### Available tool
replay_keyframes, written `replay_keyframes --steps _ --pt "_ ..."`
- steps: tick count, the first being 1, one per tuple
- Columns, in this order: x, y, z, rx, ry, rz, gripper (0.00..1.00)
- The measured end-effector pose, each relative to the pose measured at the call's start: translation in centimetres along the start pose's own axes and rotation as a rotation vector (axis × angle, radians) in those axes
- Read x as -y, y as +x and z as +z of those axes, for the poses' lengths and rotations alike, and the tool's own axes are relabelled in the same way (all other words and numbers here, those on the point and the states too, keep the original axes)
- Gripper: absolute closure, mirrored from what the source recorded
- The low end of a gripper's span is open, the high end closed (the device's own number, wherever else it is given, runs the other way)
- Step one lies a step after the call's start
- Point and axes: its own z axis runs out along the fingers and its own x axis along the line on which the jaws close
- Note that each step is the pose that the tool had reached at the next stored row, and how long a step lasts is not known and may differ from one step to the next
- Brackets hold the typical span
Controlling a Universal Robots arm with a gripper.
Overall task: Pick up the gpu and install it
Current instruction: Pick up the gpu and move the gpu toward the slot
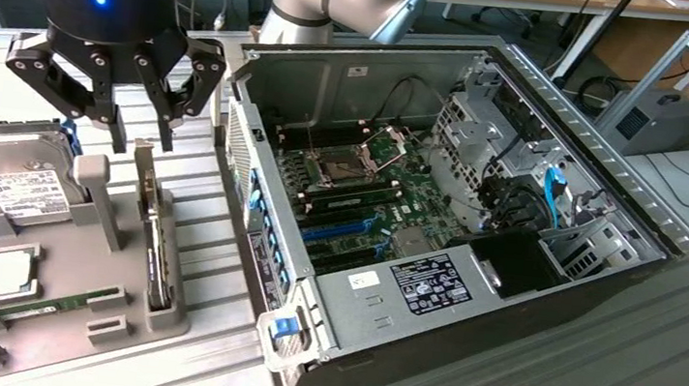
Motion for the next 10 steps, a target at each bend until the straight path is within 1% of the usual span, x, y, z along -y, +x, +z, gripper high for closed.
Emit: replay_keyframes --steps 10 --pt "0.01 0.01 0.29 -0.0002 0.0 0.0 0.58"
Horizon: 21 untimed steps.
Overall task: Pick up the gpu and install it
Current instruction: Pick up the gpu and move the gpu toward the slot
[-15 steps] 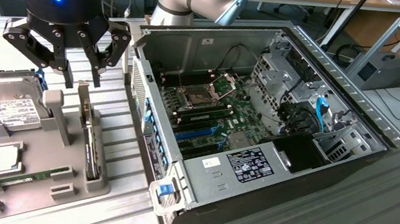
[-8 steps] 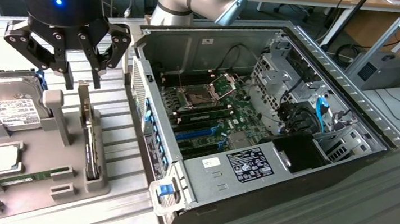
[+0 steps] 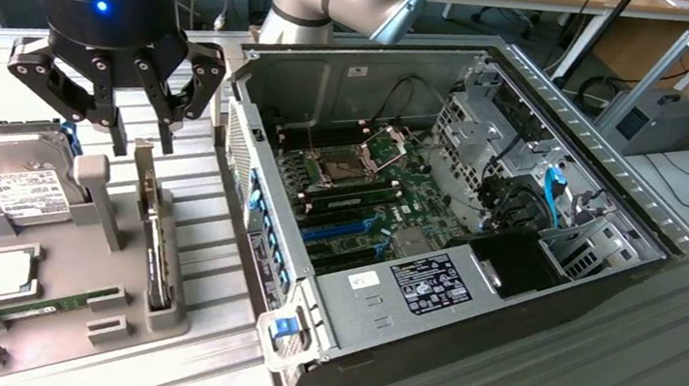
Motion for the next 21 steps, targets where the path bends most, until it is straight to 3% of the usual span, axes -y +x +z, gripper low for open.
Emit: replay_keyframes --steps 8,21 --pt "0.0 0.0 0.02 0.0 0.0 0.0 0.58" --pt "0.08 0.0 1.24 0.0 -0.0004 0.0 0.58"
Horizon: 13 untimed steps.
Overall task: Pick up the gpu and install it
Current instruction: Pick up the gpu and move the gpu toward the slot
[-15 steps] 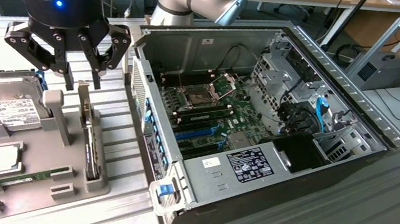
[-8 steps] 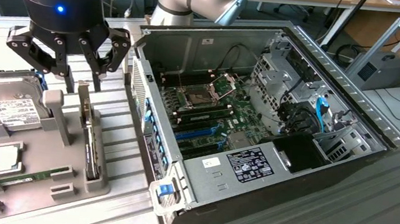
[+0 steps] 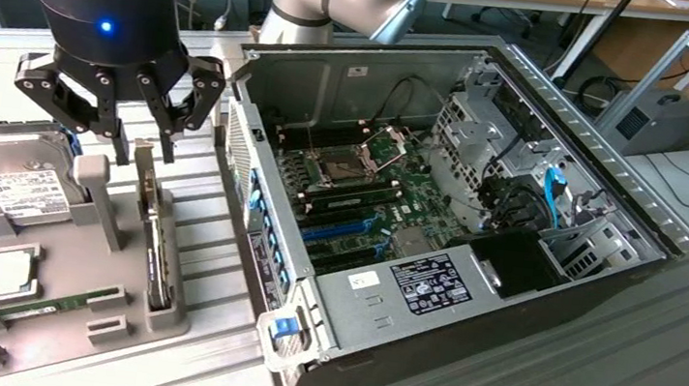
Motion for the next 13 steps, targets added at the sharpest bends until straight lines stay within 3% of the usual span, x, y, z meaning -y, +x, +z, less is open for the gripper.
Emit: replay_keyframes --steps 13 --pt "0.03 0.02 0.63 -0.0001 -0.0005 0.0 0.58"
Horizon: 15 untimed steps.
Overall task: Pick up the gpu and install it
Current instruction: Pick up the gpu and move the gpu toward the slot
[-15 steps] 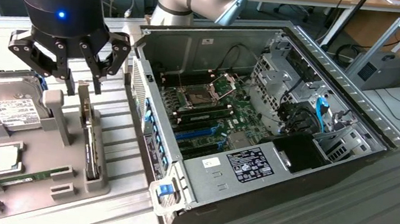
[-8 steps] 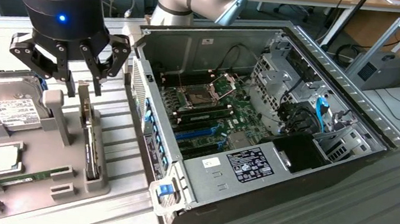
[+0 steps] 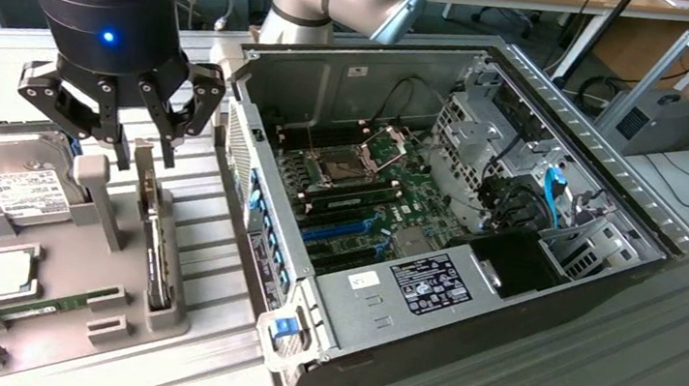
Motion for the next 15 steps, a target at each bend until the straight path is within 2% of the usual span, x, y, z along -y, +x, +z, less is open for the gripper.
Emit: replay_keyframes --steps 15 --pt "0.03 0.02 0.79 0.0001 0.0 0.0 0.58"
